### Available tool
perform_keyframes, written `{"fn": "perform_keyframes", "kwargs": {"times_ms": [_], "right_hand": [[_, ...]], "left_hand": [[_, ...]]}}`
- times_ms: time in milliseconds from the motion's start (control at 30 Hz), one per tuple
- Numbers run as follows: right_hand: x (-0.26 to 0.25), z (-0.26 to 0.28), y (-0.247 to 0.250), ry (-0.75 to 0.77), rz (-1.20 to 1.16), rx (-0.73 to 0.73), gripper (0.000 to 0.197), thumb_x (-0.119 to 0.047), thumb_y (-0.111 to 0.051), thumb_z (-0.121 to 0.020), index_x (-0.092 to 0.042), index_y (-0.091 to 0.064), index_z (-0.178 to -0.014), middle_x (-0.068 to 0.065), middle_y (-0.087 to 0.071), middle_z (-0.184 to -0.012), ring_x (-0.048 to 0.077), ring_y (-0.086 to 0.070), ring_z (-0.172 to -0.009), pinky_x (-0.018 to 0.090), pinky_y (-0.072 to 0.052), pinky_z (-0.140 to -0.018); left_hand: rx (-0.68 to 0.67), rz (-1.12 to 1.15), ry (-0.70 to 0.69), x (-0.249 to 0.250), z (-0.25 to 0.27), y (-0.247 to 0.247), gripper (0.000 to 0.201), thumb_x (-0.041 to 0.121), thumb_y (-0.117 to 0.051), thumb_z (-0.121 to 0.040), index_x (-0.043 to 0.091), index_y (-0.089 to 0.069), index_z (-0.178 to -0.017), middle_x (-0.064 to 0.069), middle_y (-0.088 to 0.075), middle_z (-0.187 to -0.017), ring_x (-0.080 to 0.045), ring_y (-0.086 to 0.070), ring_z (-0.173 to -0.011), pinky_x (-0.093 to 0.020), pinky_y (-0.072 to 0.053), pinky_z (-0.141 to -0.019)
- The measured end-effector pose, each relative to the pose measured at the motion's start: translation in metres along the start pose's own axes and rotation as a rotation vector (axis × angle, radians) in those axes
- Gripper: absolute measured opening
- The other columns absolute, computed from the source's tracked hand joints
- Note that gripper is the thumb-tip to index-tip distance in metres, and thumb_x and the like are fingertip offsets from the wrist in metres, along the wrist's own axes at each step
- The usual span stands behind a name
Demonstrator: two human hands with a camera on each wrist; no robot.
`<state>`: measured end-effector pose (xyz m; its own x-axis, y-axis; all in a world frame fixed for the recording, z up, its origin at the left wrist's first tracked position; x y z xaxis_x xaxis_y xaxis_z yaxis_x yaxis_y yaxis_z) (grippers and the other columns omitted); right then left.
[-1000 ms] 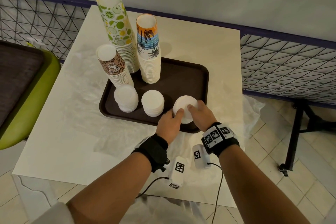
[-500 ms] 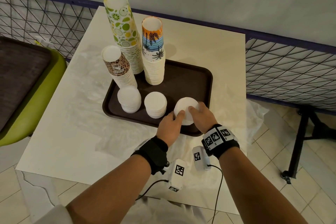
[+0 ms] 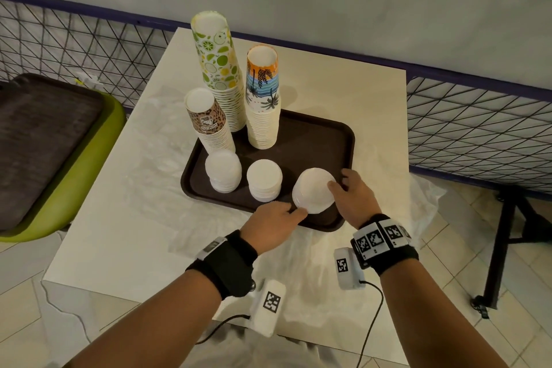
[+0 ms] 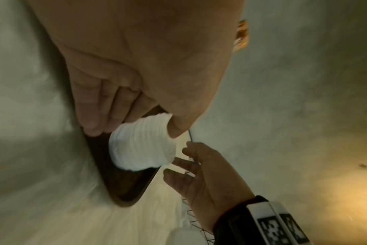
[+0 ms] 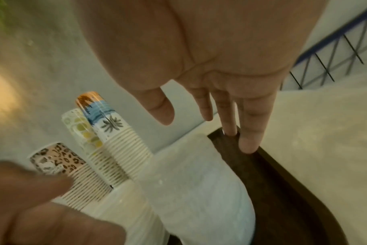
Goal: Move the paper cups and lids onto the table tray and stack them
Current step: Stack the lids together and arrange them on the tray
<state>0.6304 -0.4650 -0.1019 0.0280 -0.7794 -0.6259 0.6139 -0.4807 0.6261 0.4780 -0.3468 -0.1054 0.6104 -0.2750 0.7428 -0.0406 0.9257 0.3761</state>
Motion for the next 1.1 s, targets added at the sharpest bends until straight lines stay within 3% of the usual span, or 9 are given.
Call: {"fn": "perform_keyframes", "kwargs": {"times_ms": [133, 300, 433, 533, 633, 700, 800, 933, 1100], "right_hand": [[-0.037, 0.019, 0.037, 0.165, 0.002, 0.225, 0.054, -0.028, -0.058, -0.095, -0.017, -0.041, -0.146, 0.011, -0.046, -0.142, 0.030, -0.046, -0.130, 0.037, -0.040, -0.102], [-0.116, 0.028, 0.052, 0.364, -0.058, 0.276, 0.061, -0.028, -0.065, -0.090, -0.020, -0.039, -0.145, 0.007, -0.044, -0.144, 0.024, -0.047, -0.127, 0.031, -0.040, -0.097], [-0.177, 0.016, 0.042, 0.476, -0.060, 0.214, 0.073, -0.028, -0.069, -0.088, -0.018, -0.030, -0.149, 0.008, -0.041, -0.149, 0.022, -0.044, -0.133, 0.026, -0.036, -0.099], [-0.211, -0.004, 0.023, 0.499, -0.003, 0.145, 0.083, -0.029, -0.072, -0.087, -0.018, -0.023, -0.153, 0.009, -0.037, -0.153, 0.023, -0.041, -0.138, 0.028, -0.036, -0.101], [-0.230, -0.024, 0.004, 0.466, -0.012, 0.111, 0.095, -0.030, -0.078, -0.083, -0.020, -0.018, -0.155, 0.009, -0.036, -0.154, 0.025, -0.039, -0.141, 0.029, -0.036, -0.102], [-0.237, -0.038, -0.005, 0.437, -0.055, 0.102, 0.101, -0.033, -0.082, -0.079, -0.021, -0.016, -0.155, 0.009, -0.037, -0.154, 0.025, -0.041, -0.141, 0.026, -0.034, -0.098], [-0.241, -0.051, -0.016, 0.413, -0.062, 0.093, 0.103, -0.037, -0.085, -0.075, -0.024, -0.019, -0.153, 0.007, -0.046, -0.147, 0.027, -0.048, -0.134, 0.036, -0.042, -0.105], [-0.241, -0.054, -0.022, 0.423, 0.003, 0.109, 0.079, -0.036, -0.080, -0.081, -0.021, -0.034, -0.144, 0.006, -0.058, -0.137, 0.028, -0.058, -0.124, 0.037, -0.051, -0.100], [-0.233, -0.051, -0.018, 0.418, 0.028, 0.126, 0.070, -0.034, -0.078, -0.083, -0.019, -0.037, -0.138, 0.005, -0.060, -0.135, 0.027, -0.059, -0.123, 0.036, -0.053, -0.096]], "left_hand": [[0.150, -0.009, -0.100, 0.008, 0.041, 0.054, 0.017, 0.035, -0.062, -0.100, 0.020, -0.070, -0.096, 0.000, -0.076, -0.092, -0.014, -0.071, -0.082, -0.039, -0.060, -0.088], [0.648, 0.015, -0.229, 0.028, 0.091, 0.150, 0.001, 0.030, -0.072, -0.092, 0.031, -0.072, -0.091, 0.009, -0.073, -0.076, -0.008, -0.070, -0.066, -0.033, -0.059, -0.073], [0.956, -0.028, -0.291, 0.028, 0.097, 0.215, 0.034, 0.035, -0.081, -0.085, 0.026, -0.060, -0.110, 0.005, -0.064, -0.100, -0.011, -0.062, -0.078, -0.024, -0.051, -0.072], [0.918, -0.084, -0.213, 0.015, 0.067, 0.242, 0.071, 0.042, -0.088, -0.075, 0.022, -0.051, -0.132, -0.002, -0.048, -0.123, -0.017, -0.058, -0.099, -0.028, -0.053, -0.083], [0.808, -0.112, -0.165, 0.004, 0.037, 0.252, 0.084, 0.049, -0.090, -0.069, 0.023, -0.049, -0.138, -0.006, -0.051, -0.127, -0.021, -0.060, -0.110, -0.041, -0.056, -0.094], [0.739, -0.129, -0.151, 0.001, 0.023, 0.253, 0.083, 0.051, -0.089, -0.069, 0.025, -0.050, -0.137, -0.007, -0.056, -0.127, -0.025, -0.062, -0.110, -0.046, -0.056, -0.095], [0.703, -0.157, -0.176, 0.001, 0.016, 0.254, 0.075, 0.043, -0.090, -0.072, 0.022, -0.053, -0.134, -0.003, -0.063, -0.122, -0.026, -0.064, -0.106, -0.043, -0.056, -0.091], [0.660, -0.108, -0.201, -0.001, 0.014, 0.250, 0.070, 0.035, -0.090, -0.076, 0.022, -0.052, -0.134, 0.007, -0.061, -0.113, -0.020, -0.066, -0.104, -0.034, -0.056, -0.088], [0.668, -0.121, -0.220, -0.003, 0.011, 0.248, 0.063, 0.029, -0.086, -0.081, 0.027, -0.049, -0.132, -0.003, -0.069, -0.121, -0.020, -0.072, -0.097, -0.038, -0.060, -0.087]]}}
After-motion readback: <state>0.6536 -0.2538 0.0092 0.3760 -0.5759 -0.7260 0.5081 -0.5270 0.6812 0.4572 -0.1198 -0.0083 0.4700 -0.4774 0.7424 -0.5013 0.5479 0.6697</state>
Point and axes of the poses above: each hand's wrist, its own z-axis away from the middle knuckle, its own y-axis out of the back of the hand, x = y × z, the point moved 6 cm from there along -z, towards the middle knuckle
